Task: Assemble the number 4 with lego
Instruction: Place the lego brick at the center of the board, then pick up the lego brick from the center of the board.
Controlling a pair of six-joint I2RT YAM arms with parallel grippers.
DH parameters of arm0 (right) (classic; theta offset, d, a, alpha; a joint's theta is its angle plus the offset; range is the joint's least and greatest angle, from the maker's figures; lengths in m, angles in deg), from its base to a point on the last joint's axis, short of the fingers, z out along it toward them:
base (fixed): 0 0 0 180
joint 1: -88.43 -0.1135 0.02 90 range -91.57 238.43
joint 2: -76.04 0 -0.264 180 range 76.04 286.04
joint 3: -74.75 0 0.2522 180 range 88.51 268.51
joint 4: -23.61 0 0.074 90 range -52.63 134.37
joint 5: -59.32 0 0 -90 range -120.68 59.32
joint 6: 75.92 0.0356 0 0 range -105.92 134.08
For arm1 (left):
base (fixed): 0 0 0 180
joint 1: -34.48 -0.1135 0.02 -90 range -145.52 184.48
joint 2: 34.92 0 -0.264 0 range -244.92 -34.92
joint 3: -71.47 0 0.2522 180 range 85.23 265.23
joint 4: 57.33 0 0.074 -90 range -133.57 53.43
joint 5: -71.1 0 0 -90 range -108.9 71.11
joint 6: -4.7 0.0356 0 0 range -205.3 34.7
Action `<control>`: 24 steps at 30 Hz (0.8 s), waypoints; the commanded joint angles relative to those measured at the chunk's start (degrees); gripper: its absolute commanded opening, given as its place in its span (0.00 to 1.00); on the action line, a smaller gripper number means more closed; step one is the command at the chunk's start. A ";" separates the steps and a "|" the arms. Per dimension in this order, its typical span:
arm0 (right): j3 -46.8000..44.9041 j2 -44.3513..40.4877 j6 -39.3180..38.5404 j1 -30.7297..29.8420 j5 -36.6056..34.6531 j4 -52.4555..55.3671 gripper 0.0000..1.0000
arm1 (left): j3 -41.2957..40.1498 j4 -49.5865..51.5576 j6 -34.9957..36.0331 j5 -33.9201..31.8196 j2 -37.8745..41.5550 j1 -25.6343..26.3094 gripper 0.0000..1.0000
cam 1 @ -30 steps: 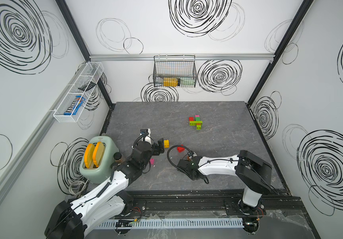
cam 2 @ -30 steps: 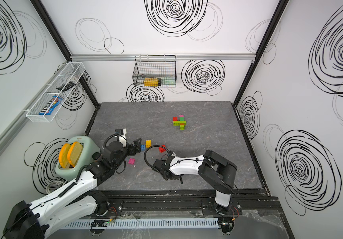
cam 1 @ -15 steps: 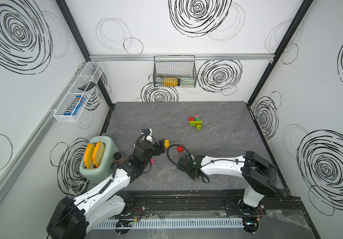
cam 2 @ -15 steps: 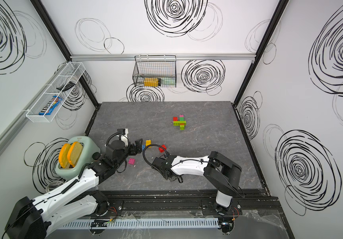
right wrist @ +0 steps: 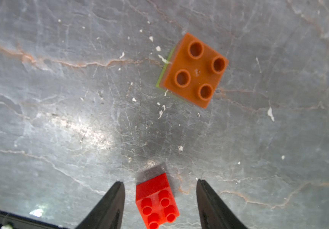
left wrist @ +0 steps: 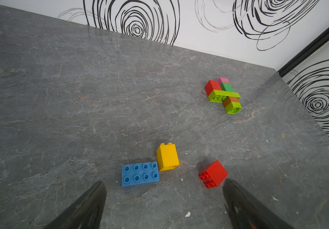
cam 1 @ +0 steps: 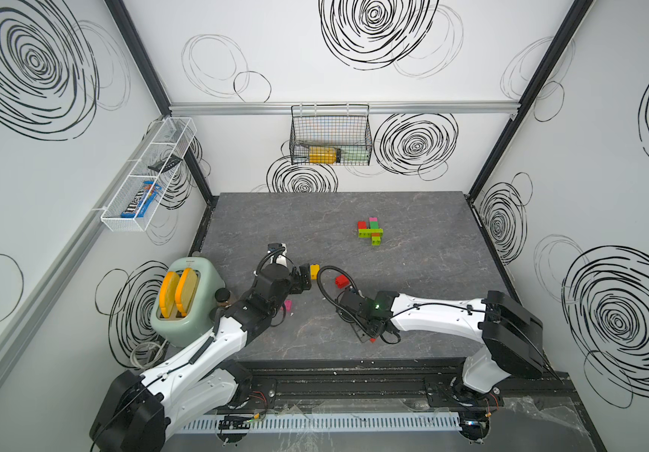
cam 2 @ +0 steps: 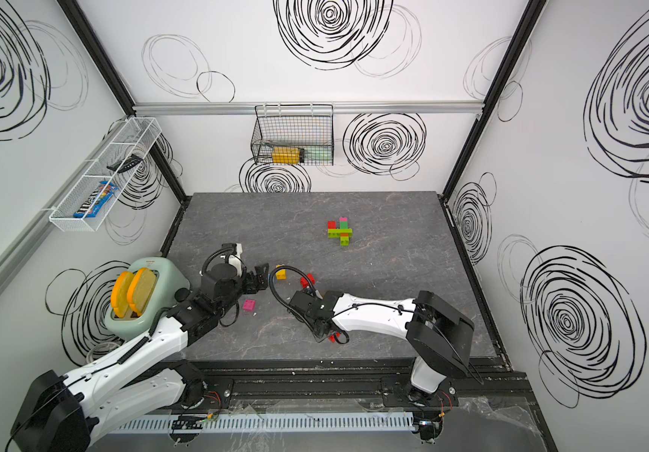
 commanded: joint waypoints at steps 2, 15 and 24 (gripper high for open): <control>-1.94 -2.60 -2.35 0.38 2.47 -0.83 0.64 | 1.78 -0.76 -1.13 0.39 -0.65 -0.62 0.96; -12.11 -10.64 -8.95 6.36 16.76 -7.83 0.73 | 0.22 -1.48 -0.07 3.30 1.78 -2.35 0.96; -11.98 -10.26 -11.63 7.51 16.80 -9.89 0.67 | -0.85 -1.75 -0.42 5.18 3.11 -3.24 0.96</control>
